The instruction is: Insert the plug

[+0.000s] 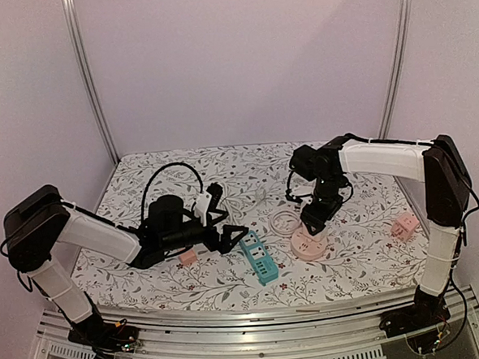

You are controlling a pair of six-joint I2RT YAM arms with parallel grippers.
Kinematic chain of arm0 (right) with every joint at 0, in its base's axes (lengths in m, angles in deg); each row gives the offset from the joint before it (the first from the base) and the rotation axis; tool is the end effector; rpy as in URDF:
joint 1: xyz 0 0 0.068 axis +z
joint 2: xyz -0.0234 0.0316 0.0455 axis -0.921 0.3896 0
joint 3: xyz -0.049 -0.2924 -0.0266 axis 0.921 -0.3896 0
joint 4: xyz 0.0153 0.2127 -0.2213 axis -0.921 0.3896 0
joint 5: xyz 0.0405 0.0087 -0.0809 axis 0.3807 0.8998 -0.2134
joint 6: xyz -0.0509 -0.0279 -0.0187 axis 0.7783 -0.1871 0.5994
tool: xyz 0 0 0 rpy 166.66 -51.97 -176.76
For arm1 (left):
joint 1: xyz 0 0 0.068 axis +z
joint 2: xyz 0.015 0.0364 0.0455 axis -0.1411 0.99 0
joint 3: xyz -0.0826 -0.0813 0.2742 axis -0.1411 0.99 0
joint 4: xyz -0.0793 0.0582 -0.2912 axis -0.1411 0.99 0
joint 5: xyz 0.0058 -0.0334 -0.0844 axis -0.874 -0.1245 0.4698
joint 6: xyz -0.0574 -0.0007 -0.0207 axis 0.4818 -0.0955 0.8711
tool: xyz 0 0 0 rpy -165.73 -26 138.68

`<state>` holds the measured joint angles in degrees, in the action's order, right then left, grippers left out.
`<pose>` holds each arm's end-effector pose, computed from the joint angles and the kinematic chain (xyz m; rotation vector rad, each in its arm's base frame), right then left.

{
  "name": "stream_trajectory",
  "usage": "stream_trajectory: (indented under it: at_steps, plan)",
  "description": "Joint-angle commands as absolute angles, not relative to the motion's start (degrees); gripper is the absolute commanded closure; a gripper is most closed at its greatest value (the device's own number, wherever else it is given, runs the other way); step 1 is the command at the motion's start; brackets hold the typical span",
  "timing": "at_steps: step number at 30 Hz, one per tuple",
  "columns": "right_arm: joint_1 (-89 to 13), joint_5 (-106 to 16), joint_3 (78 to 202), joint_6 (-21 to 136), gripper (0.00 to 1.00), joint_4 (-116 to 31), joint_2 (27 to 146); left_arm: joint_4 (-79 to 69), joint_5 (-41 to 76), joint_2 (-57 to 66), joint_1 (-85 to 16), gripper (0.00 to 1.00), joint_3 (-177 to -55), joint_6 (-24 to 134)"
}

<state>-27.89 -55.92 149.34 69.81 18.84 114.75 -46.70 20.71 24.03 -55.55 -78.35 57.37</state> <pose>0.3240 0.2601 0.1997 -1.1620 2.8356 -0.0699 0.2339 -0.2680 0.1403 0.7088 1.8336 -0.9047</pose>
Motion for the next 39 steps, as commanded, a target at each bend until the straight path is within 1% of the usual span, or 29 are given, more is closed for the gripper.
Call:
stream_trajectory:
  at_steps: [1,9,17,22,27,32,33,35,37,39]
  plan:
    - [-29.5,-57.7,146.2,67.8,1.00,17.5,117.5,-46.5,20.8,22.7,-54.8,0.01,-77.7,57.3]
    - [-29.5,-57.1,145.8,70.6,1.00,17.7,120.2,-46.5,20.8,23.0,-54.8,0.01,-78.0,57.4]
    - [-29.8,-52.9,144.0,71.1,1.00,13.7,122.0,-46.5,20.8,23.1,-54.8,0.01,-77.9,57.2]
    - [-30.1,-52.9,143.4,71.2,1.00,12.3,123.5,-46.4,20.7,23.3,-54.8,0.01,-78.0,57.2]
    - [-30.1,-54.3,143.4,69.8,1.00,12.4,121.4,-46.4,20.7,23.2,-54.8,0.01,-78.0,57.1]
    - [-30.1,-56.8,143.9,68.3,0.99,13.2,116.1,-46.4,20.8,23.0,-54.8,0.01,-77.9,57.2]
    - [-30.1,-57.0,144.1,68.0,0.97,13.5,115.1,-46.4,20.7,22.9,-54.8,0.01,-77.8,57.1]
    - [-30.2,-57.7,144.4,67.5,0.80,13.8,113.2,-46.4,20.6,22.7,-54.8,0.01,-77.8,57.2]
    - [-30.1,-57.4,144.8,67.1,0.60,13.9,111.8,-46.4,20.7,22.7,-54.8,0.02,-77.7,57.1]
    - [-30.1,-56.4,144.8,67.0,0.43,13.7,110.2,-46.4,20.6,22.6,-54.8,0.01,-77.7,57.0]
